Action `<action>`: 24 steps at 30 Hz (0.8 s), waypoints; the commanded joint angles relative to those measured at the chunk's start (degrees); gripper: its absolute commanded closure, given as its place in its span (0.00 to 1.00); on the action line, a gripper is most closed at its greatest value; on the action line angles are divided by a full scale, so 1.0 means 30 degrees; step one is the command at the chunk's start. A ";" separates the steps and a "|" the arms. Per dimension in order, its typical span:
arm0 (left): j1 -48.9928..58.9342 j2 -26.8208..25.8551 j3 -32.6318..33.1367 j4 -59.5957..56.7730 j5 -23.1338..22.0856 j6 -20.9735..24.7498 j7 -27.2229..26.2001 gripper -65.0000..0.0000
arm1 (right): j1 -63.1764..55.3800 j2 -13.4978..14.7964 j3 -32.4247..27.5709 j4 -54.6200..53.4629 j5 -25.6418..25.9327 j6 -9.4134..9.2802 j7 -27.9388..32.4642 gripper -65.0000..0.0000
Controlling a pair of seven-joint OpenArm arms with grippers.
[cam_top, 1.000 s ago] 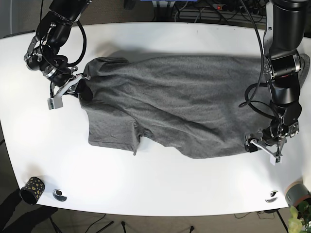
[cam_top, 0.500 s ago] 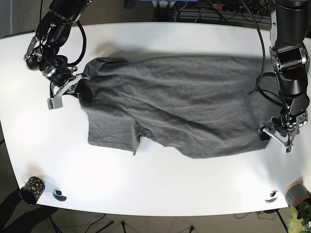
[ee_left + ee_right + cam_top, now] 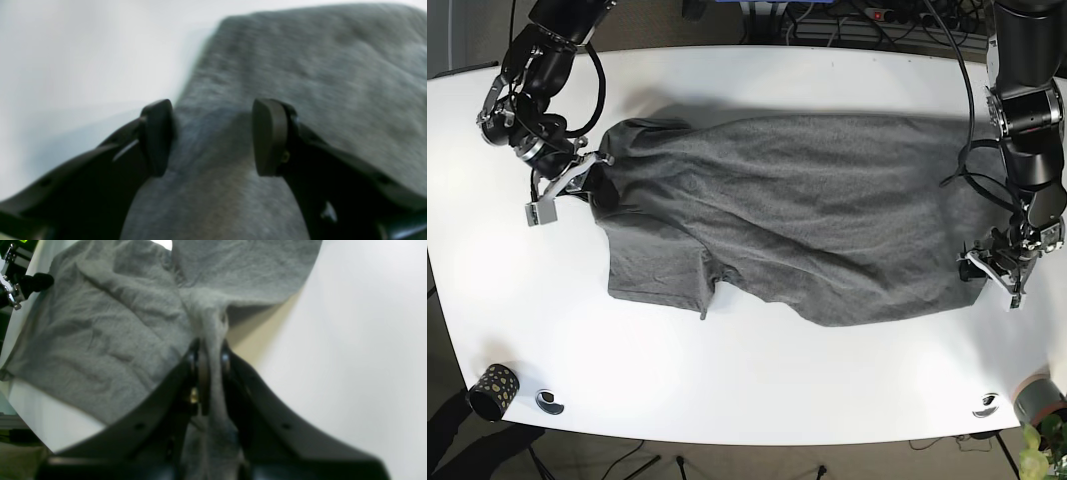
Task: Fold the T-shirt properly
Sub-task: 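Drag the held shirt edge with the left gripper toward the right gripper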
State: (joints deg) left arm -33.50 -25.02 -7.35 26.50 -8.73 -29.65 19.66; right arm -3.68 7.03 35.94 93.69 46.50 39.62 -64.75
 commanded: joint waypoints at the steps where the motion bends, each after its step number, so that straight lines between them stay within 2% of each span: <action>1: -0.0073 0.0265 0.0063 -0.0028 0.0288 -0.1531 0.1461 0.59 | 0.0275 0.0222 0.0048 0.0345 0.0514 0.0128 0.0382 1.00; 3: -0.0014 0.0265 0.0063 -0.0028 0.0288 -0.2469 0.1578 0.74 | 0.0275 0.0222 0.0048 0.0345 0.0485 0.0128 0.0382 1.00; 6: -0.0014 0.0265 0.0034 -0.0028 0.0317 -0.3055 0.2077 0.89 | 0.0246 0.0192 0.0048 0.0345 0.0485 0.0128 0.0382 1.00; 10: 0.0425 0.0148 -0.0083 0.0001 0.0288 -0.3231 0.2604 0.90 | 0.0217 0.0222 0.0048 0.0345 0.0485 0.0128 0.0382 1.00; 13: 0.1597 -0.0467 -0.1080 0.1467 0.0288 -0.3450 0.3278 0.90 | 0.0158 0.0222 0.0048 0.0345 0.0514 0.0128 0.0382 1.00; 18: 0.4792 -0.0673 -0.3277 0.6302 0.0464 -0.3450 0.5271 0.90 | 0.0158 0.0222 0.0077 0.0345 0.0544 0.0128 0.0382 1.00; 21: 0.6755 -0.0673 -0.3541 0.9496 0.0464 -0.3450 0.6238 0.90 | 0.0158 0.0222 0.0077 0.0345 0.0544 0.0128 0.0382 1.00; 24: 0.8220 -0.0643 -0.3658 1.1547 0.0464 -0.3450 0.6472 0.89 | 0.0217 0.0163 0.0048 0.0345 0.0544 0.0128 0.0382 1.00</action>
State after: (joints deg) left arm -9.74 -26.37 -18.35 59.40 -8.88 -39.81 36.75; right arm -3.81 6.85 35.94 93.69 46.81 39.66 -64.71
